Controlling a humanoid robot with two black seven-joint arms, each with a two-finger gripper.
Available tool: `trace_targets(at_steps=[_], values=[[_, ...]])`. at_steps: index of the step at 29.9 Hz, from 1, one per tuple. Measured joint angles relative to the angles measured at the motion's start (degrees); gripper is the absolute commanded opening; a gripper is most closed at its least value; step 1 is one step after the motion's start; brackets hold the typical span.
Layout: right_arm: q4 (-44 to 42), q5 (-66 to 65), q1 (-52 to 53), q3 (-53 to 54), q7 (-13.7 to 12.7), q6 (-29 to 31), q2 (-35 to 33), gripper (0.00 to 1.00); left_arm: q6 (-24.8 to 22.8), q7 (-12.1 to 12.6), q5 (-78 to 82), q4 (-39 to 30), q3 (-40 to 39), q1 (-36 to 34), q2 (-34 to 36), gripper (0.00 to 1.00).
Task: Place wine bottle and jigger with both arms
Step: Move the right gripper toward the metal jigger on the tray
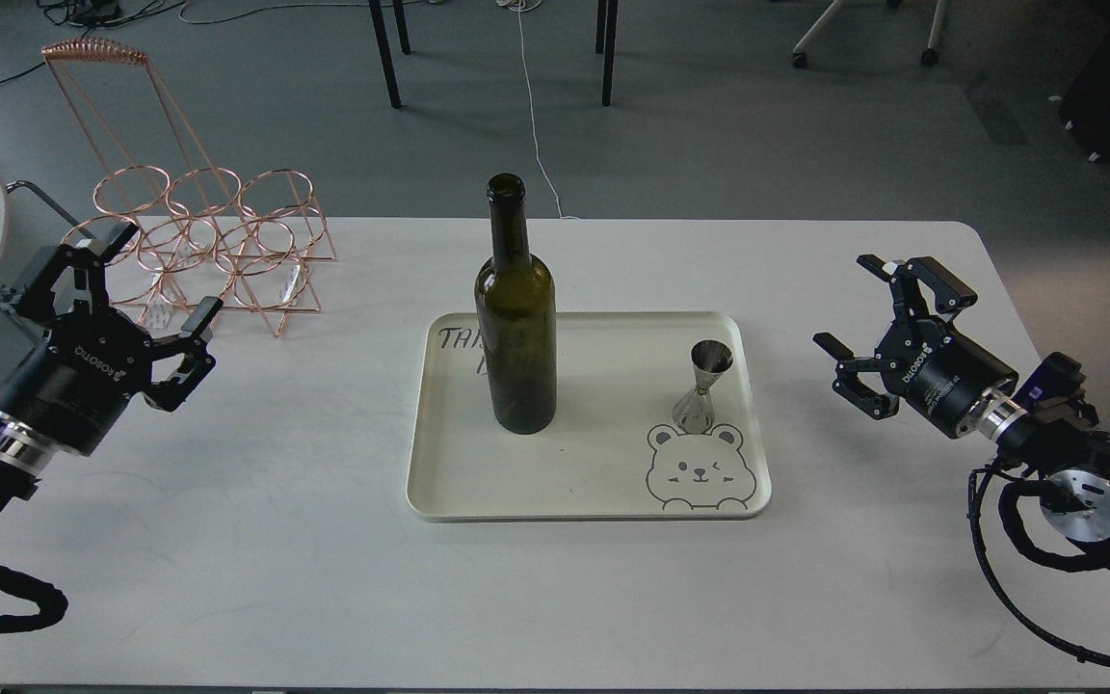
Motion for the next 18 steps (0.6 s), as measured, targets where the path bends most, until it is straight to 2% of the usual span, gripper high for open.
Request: trace_targets(at_steps=[5, 9, 14, 18], values=[[1.2, -1.5, 0.0, 0.3, 2.0, -0.6, -0.1, 0.99, 0.0, 0.0, 0.3, 0.2, -0.2, -0.5, -1.9, 0.99], [1.5, -10.7, 0.3, 2.0, 2.5, -2.3, -1.1, 0.99, 0.0, 0.0, 0.4, 1.8, 0.5, -1.9, -2.2, 0.99], [3.5, -37.8, 0.3, 4.5, 2.6, -6.5, -4.9, 0.99, 0.0, 0.0, 1.2, 5.2, 1.5, -5.1, 0.0, 0.99], [8.1, -60.2, -0.2, 3.9, 2.6, -15.8, -7.1, 0.99, 0.0, 0.0, 4.4, 5.4, 5.5, -9.2, 1.4, 0.99]])
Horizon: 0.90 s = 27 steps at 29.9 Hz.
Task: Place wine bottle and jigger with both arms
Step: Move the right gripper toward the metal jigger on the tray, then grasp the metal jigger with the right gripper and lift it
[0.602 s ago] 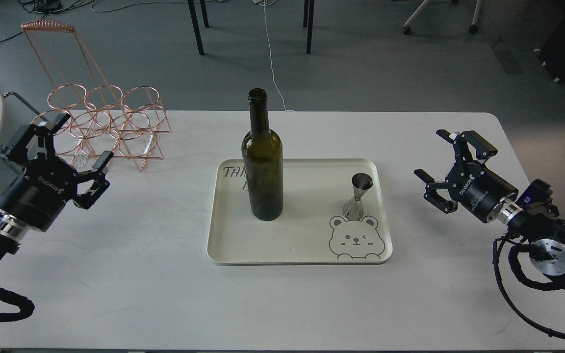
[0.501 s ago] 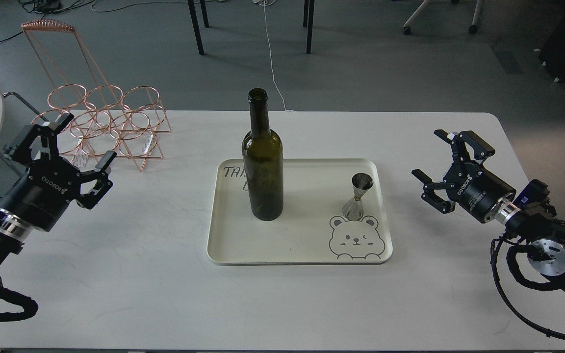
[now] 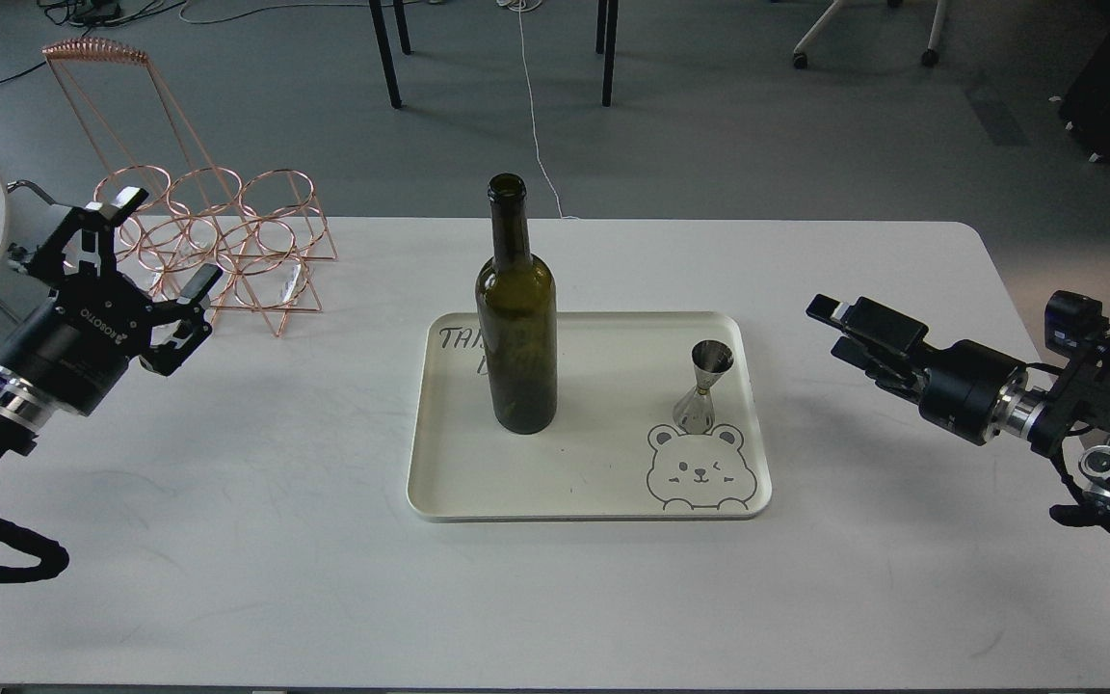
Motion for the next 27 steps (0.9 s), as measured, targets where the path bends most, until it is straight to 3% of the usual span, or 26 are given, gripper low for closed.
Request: trace_targets(at_steps=[6, 10, 17, 27], values=[[1.2, -29.6, -1.1, -6.5, 0.0, -22.8, 0.4, 0.99, 0.0, 0.0, 2.9, 0.0, 5.4, -3.7, -0.9, 0.99], [-3.4, -42.1, -1.3, -9.7, 0.0, -33.3, 6.2, 0.99, 0.0, 0.0, 3.2, 0.0, 5.8, -4.0, -2.6, 0.99], [-16.9, -49.0, -0.9, -10.2, 0.0, -35.2, 17.6, 0.99, 0.0, 0.0, 3.2, -0.5, 5.8, -3.7, -2.6, 0.99], [-21.8, -49.2, 1.4, -10.0, 0.0, -35.2, 24.8, 0.96, 0.0, 0.0, 3.0, -0.6, 5.1, -3.7, -2.3, 0.99]])
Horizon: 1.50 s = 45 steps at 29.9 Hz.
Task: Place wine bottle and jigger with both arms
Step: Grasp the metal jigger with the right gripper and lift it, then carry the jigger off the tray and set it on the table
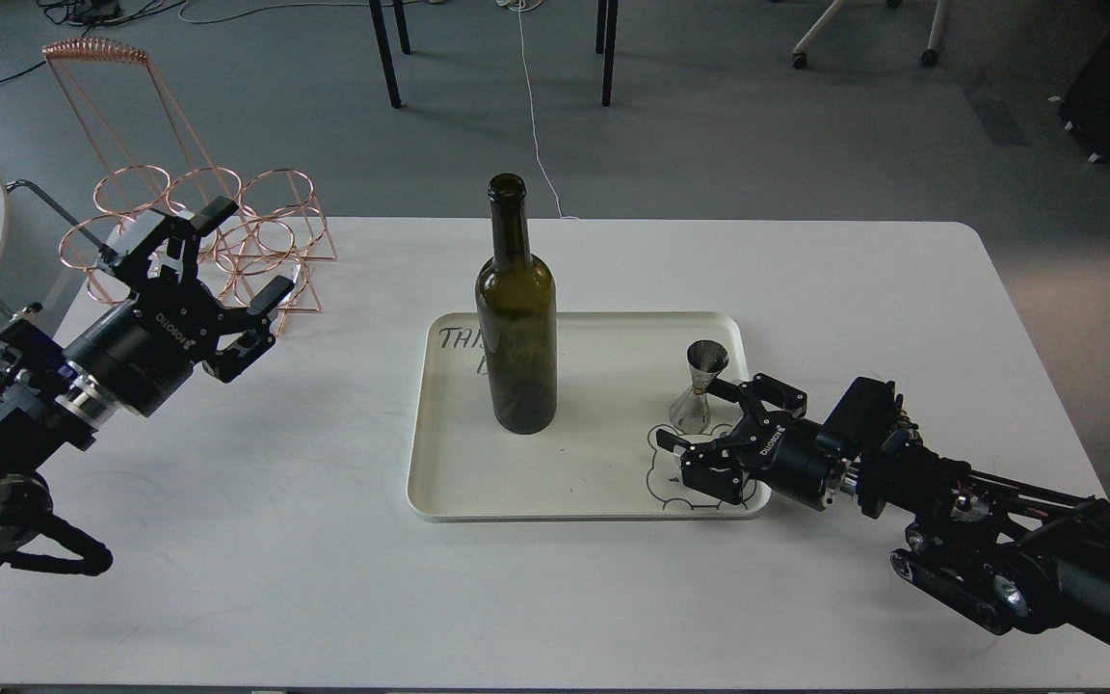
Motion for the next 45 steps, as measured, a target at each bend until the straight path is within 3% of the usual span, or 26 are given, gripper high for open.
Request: trace_targets(at_steps=[6, 10, 11, 12, 17, 28, 36, 45], values=[[-1.4, 0.0, 1.5, 0.1, 0.0, 0.0, 0.1, 0.89, 0.0, 0.0, 0.0, 0.0, -0.1, 0.0, 0.0, 0.99], [-1.9, 0.0, 1.9, 0.1, 0.0, 0.0, 0.2, 0.54, 0.0, 0.0, 0.0, 0.0, -0.1, 0.0, 0.0, 0.99], [-2.0, 0.0, 2.0, 0.2, 0.0, 0.0, 0.3, 0.38, 0.0, 0.0, 0.0, 0.0, -0.1, 0.0, 0.1, 0.99], [-2.1, 0.0, 2.0, 0.2, 0.0, 0.0, 0.4, 0.3, 0.0, 0.0, 0.0, 0.0, -0.2, 0.0, 0.1, 0.99], [-2.2, 0.1, 2.1, 0.4, 0.0, 0.0, 0.5, 0.19, 0.0, 0.0, -0.1, 0.0, -0.4, 0.0, 0.1, 0.99], [-0.3, 1.0, 2.1, 7.1, 0.0, 0.0, -1.3, 0.18, 0.0, 0.0, -0.2, 0.0, -0.5, 0.0, 0.1, 0.99], [1.0, 5.1, 1.0, 16.0, 0.0, 0.0, -7.4, 0.18, 0.0, 0.0, 0.0, 0.0, -0.6, -0.1, 0.2, 0.99], [-8.5, 14.3, -3.0, 16.1, 0.0, 0.0, -10.7, 0.18, 0.0, 0.0, 0.1, -0.2, -0.6, -0.1, 0.1, 0.99]])
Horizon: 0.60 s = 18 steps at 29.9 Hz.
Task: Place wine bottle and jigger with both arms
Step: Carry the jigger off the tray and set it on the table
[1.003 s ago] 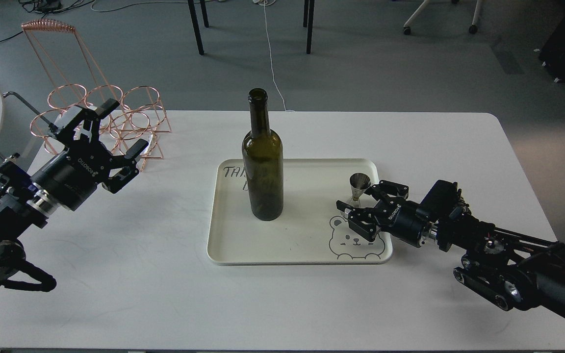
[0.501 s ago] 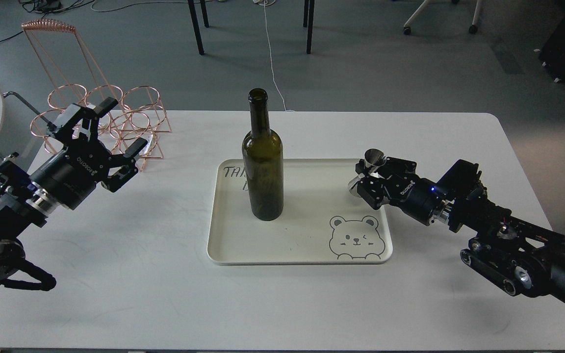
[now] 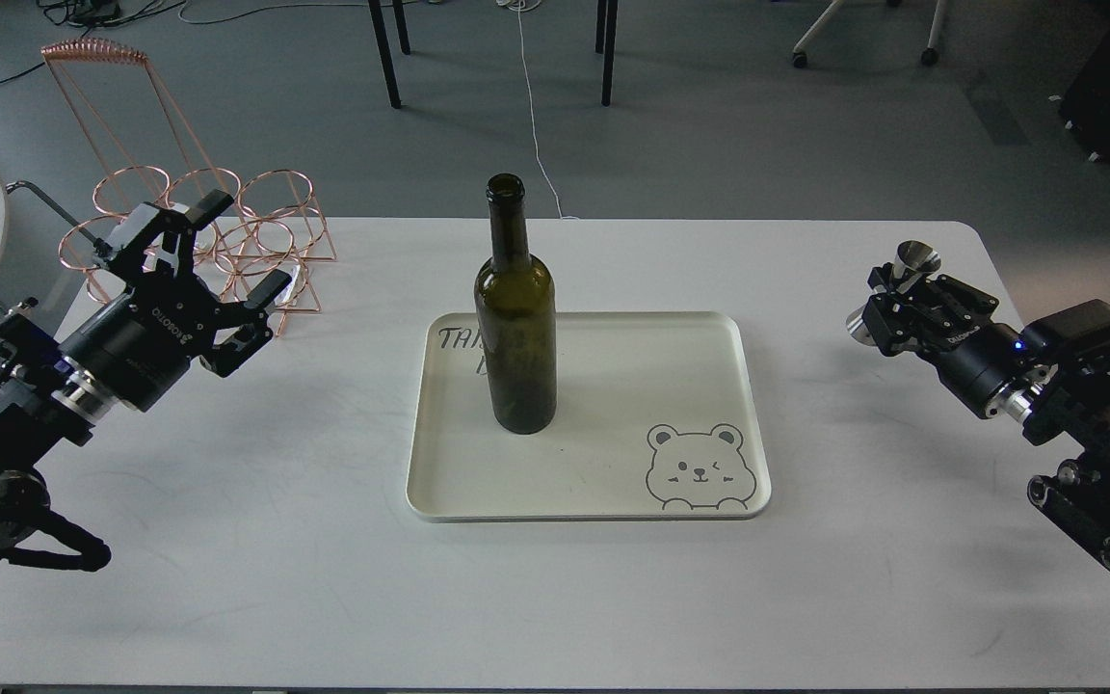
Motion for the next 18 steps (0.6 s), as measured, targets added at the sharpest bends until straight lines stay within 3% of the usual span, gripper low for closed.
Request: trace_targets(at_steps=[18], values=[[-6.8, 2.0, -1.7, -1.5, 0.0, 0.0, 3.7, 0.24, 0.0, 0.0, 0.1, -0.2, 0.3, -0.1, -0.1, 0.99]])
